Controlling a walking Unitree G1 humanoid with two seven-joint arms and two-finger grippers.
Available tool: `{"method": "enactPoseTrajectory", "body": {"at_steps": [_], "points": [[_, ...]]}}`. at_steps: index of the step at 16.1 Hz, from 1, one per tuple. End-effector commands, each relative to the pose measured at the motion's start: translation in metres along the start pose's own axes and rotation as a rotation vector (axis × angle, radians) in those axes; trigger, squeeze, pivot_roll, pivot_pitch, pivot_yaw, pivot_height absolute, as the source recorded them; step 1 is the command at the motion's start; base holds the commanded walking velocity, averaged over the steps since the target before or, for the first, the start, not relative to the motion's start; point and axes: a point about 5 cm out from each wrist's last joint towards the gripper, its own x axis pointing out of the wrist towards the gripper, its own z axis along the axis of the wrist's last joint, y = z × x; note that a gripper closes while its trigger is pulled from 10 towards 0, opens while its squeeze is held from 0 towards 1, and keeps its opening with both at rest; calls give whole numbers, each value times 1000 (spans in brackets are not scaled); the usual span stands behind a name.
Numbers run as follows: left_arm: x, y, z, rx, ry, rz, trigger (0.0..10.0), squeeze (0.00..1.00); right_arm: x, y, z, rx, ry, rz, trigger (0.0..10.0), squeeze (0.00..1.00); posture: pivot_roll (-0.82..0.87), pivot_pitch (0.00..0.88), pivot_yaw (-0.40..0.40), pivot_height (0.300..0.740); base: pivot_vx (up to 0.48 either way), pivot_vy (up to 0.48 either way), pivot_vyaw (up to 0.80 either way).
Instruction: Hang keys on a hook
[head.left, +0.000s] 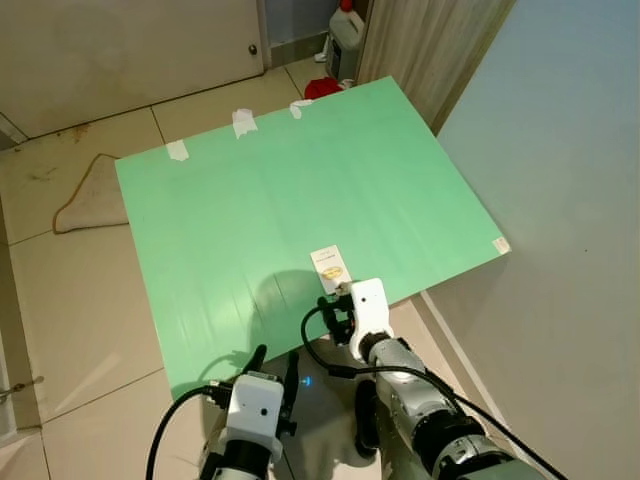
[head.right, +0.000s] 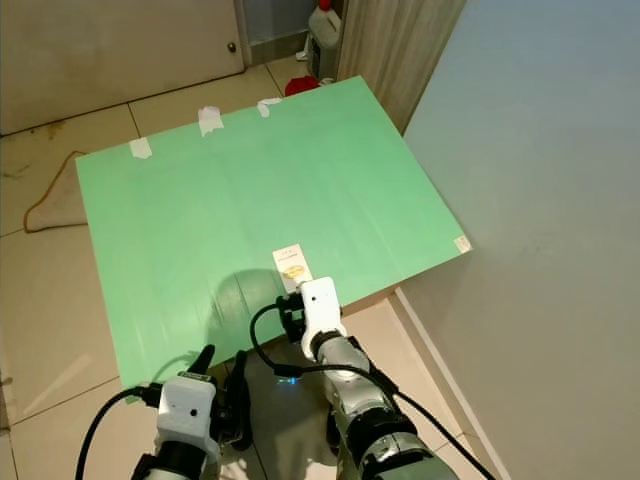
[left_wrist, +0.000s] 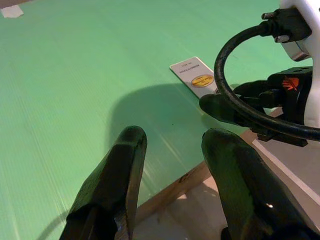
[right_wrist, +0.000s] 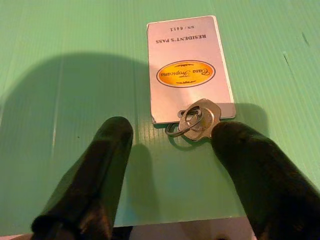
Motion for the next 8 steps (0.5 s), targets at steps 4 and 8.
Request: {"method": "enactPoseTrajectory", "body": {"at_steps": [4, 8], "points": [[-4, -6, -7, -5, 37, -8, 10000, 0, -1, 4, -9, 71, 45, -21, 0, 0, 86, 370, -60, 740, 0, 0, 0], [-3, -8, -7, -6, 38, -10, 10000, 0, 0, 4, -12, 77, 75, -47, 0, 0, 86, 374, -59, 740, 0, 0, 0]]}}
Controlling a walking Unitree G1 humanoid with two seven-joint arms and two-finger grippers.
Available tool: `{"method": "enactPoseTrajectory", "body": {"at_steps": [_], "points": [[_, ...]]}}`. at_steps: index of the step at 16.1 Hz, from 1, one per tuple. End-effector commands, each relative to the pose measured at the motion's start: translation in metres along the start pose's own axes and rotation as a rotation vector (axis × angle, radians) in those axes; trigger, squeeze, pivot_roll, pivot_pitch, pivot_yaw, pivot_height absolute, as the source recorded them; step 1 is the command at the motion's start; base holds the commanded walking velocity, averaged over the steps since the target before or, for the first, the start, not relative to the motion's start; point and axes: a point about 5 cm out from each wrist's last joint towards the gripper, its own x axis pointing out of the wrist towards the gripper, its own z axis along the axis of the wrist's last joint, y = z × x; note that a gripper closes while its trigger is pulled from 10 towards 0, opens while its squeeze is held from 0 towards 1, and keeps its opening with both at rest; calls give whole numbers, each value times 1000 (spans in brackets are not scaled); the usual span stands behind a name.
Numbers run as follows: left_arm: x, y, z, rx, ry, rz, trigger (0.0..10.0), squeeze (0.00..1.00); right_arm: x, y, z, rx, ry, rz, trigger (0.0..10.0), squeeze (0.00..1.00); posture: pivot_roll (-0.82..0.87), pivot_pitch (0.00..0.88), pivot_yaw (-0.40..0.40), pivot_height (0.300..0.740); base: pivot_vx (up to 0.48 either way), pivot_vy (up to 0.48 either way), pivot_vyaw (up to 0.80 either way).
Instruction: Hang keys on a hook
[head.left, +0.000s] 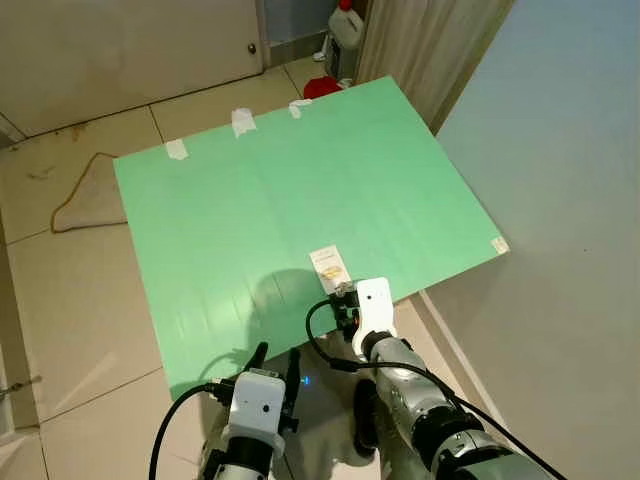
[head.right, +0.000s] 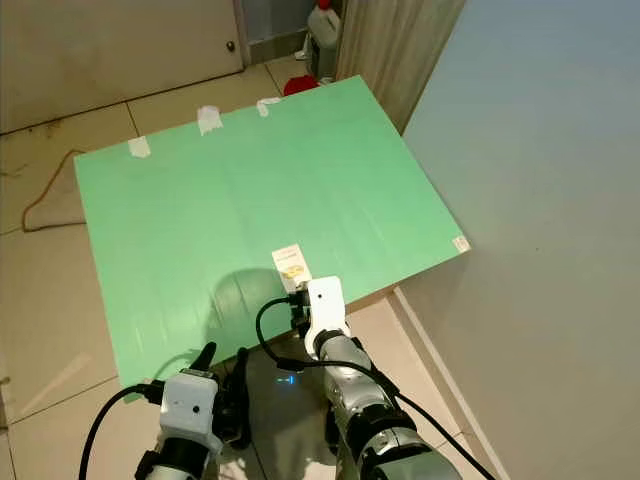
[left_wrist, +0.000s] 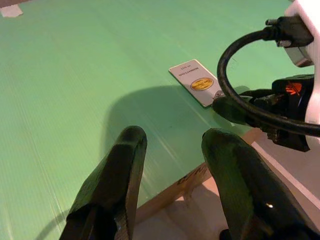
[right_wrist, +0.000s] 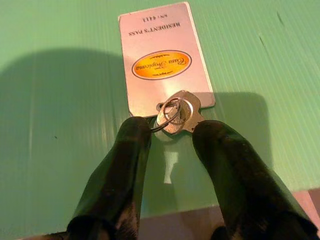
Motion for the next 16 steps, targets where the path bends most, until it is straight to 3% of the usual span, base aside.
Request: {"method": "enactPoseTrajectory", "body": {"at_steps": [1, 8, 9, 11, 14, 16], "points": [[-6, -6, -7, 0, 42, -15, 10000, 0, -1, 9, -10, 38, 59, 3, 0, 0, 88, 375, -58, 740, 0, 0, 0], [-5, -6, -7, -1, 45, -10, 10000, 0, 1, 20, -11, 113, 85, 15, 0, 0, 83, 387, -60, 740, 0, 0, 0], [-4, -5, -6, -1, 44, -8, 10000, 0, 1, 22, -9, 112, 74, 25, 0, 90, 80, 389, -61, 740, 0, 0, 0], [-2, -5, -6, -2, 41, -6, 10000, 0, 2, 23, -5, 115, 54, 37, 0, 137, 76, 389, -62, 740, 0, 0, 0], [2, -4, -5, -1, 34, -1, 10000, 0, 8, 25, 23, 116, -77, 91, 0, 102, 63, 383, -58, 740, 0, 0, 0], [4, -3, -4, -2, 31, 7, 10000, 0, 10, 19, 46, 125, -170, 95, 0, 102, 56, 374, -59, 740, 0, 0, 0]]}}
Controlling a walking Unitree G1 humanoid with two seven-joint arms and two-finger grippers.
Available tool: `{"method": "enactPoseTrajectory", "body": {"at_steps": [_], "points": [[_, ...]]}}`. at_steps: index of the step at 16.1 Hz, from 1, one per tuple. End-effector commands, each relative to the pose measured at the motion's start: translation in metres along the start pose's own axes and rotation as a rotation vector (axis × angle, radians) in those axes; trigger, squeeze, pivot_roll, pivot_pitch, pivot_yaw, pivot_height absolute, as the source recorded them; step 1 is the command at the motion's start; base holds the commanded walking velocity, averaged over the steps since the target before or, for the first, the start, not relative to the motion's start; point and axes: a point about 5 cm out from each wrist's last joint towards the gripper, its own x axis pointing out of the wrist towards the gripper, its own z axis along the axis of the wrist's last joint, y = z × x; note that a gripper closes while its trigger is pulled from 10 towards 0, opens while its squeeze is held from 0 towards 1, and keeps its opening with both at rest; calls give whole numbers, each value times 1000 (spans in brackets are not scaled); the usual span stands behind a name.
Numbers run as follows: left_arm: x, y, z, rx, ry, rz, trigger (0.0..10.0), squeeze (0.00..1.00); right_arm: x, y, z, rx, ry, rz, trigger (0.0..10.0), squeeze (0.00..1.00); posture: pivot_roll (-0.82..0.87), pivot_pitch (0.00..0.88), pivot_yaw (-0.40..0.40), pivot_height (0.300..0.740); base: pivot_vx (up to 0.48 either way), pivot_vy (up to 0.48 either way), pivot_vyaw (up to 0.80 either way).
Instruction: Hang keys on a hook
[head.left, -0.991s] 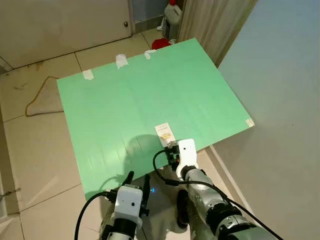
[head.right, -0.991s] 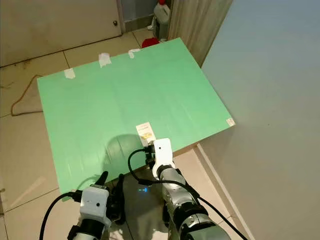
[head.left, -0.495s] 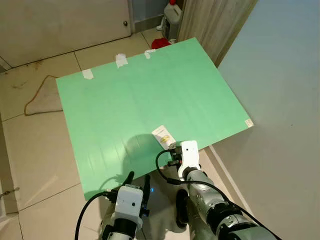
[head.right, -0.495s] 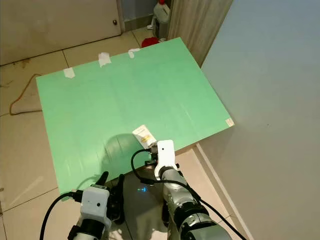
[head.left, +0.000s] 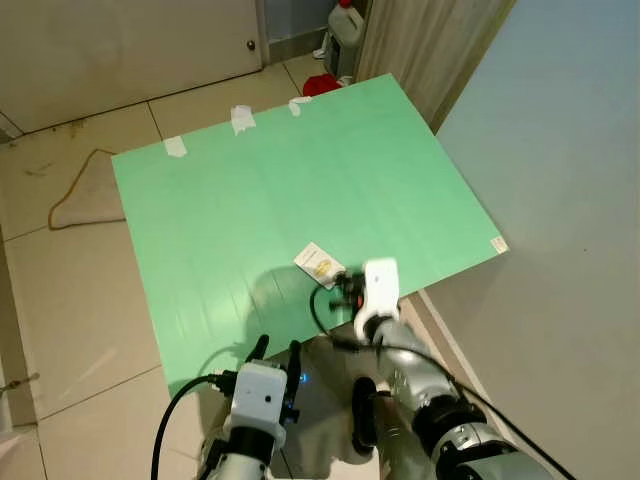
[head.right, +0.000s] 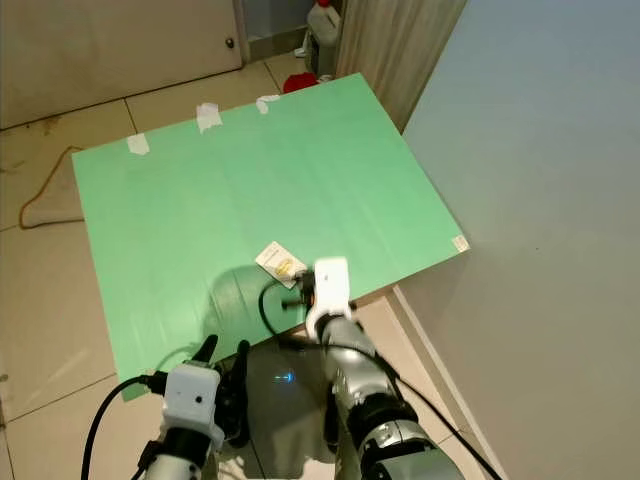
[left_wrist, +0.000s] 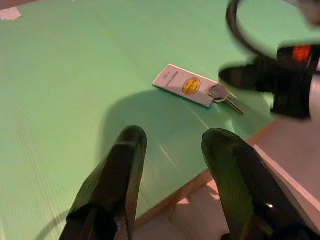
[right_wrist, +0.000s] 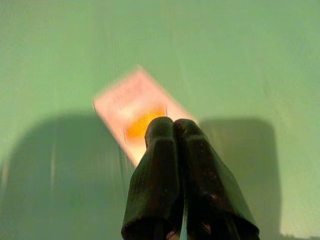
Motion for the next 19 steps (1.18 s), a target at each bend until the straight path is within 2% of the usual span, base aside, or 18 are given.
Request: {"method": "enactPoseTrajectory", "body": {"at_steps": [1, 2, 4, 5, 6, 7, 11, 15, 18, 19], "points": [[-5, -4, -8, -11, 46, 7, 10000, 0, 8, 19, 18, 59, -67, 47, 0, 106, 56, 374, -59, 740, 0, 0, 0], [-4, -4, -9, -11, 46, 8, 10000, 0, 10, 14, 33, 55, -124, 55, 0, 106, 44, 359, -61, 740, 0, 0, 0], [-3, -4, -9, -10, 46, 10, 10000, 0, 11, 9, 49, 42, -171, 61, 0, 106, 44, 359, -61, 740, 0, 0, 0], [-3, -4, -10, -9, 48, 11, 10000, 0, 11, 8, 50, 38, -161, 58, 0, 0, 38, 350, -65, 740, 0, 0, 0], [-2, -4, -10, -5, 53, 9, 10000, 0, 11, 8, 48, 40, -143, 55, 0, 0, 37, 348, -63, 740, 0, 0, 0], [-1, -6, -12, 7, 63, 0, 10000, 0, 11, 8, 34, 31, -78, 48, 10000, 1000, 38, 348, -62, 740, 0, 0, 0], [-4, -7, -11, 8, 58, -26, 10000, 0, 9, 3, 9, -19, 33, 30, 10000, 1000, 55, 357, -52, 740, 0, 0, 0], [-7, -6, -11, 13, 61, -14, 10000, 0, 10, 4, 4, 50, 65, 17, 10000, 1000, 68, 369, -54, 740, 0, 0, 0], [-7, -6, -10, 10, 61, -13, 10000, 0, 12, 18, 3, 47, 62, 63, 10000, 1000, 67, 371, -57, 740, 0, 0, 0], [-6, -7, -10, 9, 59, -12, 10000, 0, 13, 28, 2, 13, 61, 100, 10000, 992, 66, 374, -58, 740, 0, 0, 0]]}}
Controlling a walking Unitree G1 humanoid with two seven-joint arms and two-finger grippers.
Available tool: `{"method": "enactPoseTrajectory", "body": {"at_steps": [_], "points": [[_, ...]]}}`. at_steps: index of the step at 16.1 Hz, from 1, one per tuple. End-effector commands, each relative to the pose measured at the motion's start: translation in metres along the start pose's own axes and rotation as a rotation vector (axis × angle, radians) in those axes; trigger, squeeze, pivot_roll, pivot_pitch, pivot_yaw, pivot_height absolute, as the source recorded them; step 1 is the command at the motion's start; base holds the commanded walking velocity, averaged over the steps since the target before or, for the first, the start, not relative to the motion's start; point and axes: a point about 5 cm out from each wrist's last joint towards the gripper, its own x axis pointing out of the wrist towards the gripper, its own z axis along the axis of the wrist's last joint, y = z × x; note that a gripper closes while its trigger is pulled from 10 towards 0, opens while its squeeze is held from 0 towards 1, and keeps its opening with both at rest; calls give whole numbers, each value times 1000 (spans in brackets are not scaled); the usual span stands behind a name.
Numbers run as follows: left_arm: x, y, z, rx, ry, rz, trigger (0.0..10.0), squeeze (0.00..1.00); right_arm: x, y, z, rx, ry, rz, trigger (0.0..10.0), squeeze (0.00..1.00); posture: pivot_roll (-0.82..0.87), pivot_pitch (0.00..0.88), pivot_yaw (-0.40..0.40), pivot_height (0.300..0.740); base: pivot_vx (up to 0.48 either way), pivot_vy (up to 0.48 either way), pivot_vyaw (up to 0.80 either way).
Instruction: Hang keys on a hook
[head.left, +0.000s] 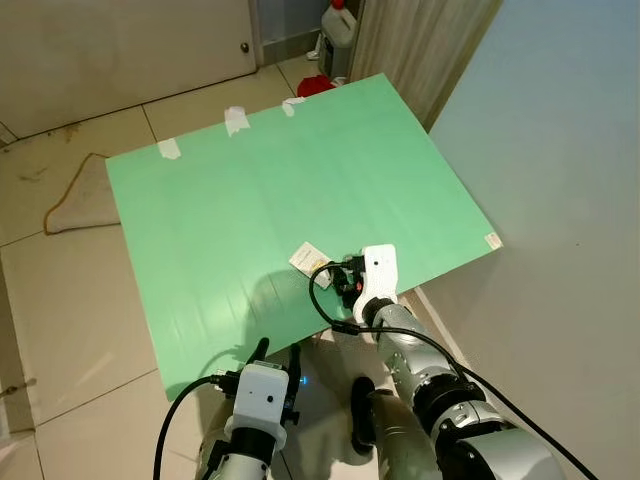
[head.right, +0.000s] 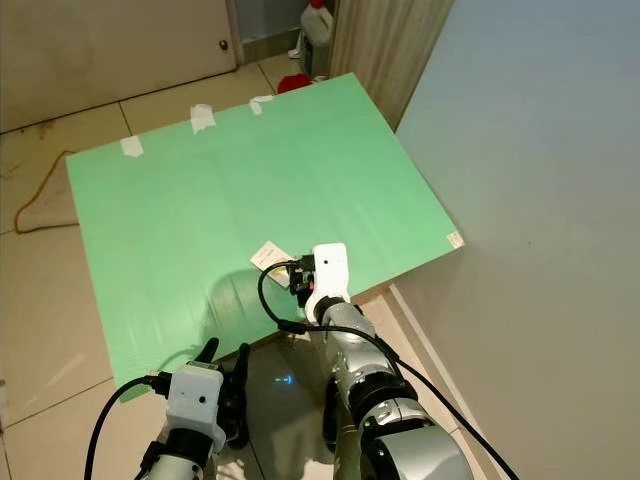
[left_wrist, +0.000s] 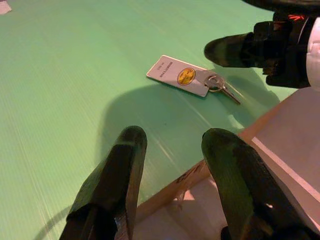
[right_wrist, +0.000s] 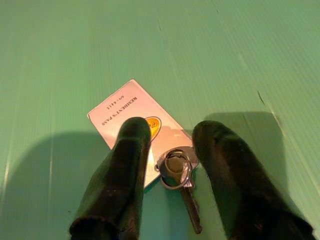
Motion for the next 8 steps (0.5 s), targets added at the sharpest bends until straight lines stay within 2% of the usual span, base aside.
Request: {"method": "enactPoseTrajectory", "body": {"at_steps": [1, 2, 3, 5, 8], "points": [[-5, -6, -3, 1, 26, -16, 10000, 0, 5, 32, -4, 11, 12, 83, 10000, 992, 68, 376, -58, 740, 0, 0, 0], [-5, -6, -3, 1, 25, -16, 10000, 0, 5, 40, -5, 12, 14, 120, 10000, 0, 68, 376, -58, 740, 0, 0, 0], [-5, -6, -3, 2, 25, -14, 10000, 0, 5, 50, -6, -14, 8, 158, 10000, 0, 72, 379, -60, 740, 0, 0, 0], [-5, -6, -3, 3, 26, -12, 10000, 0, 4, 57, -10, -18, 22, 172, 10000, 0, 74, 380, -62, 740, 0, 0, 0], [-3, -5, -2, 3, 23, -7, 10000, 0, 1, 61, -21, -74, 63, 178, 10000, 0, 85, 389, -65, 740, 0, 0, 0]]}}
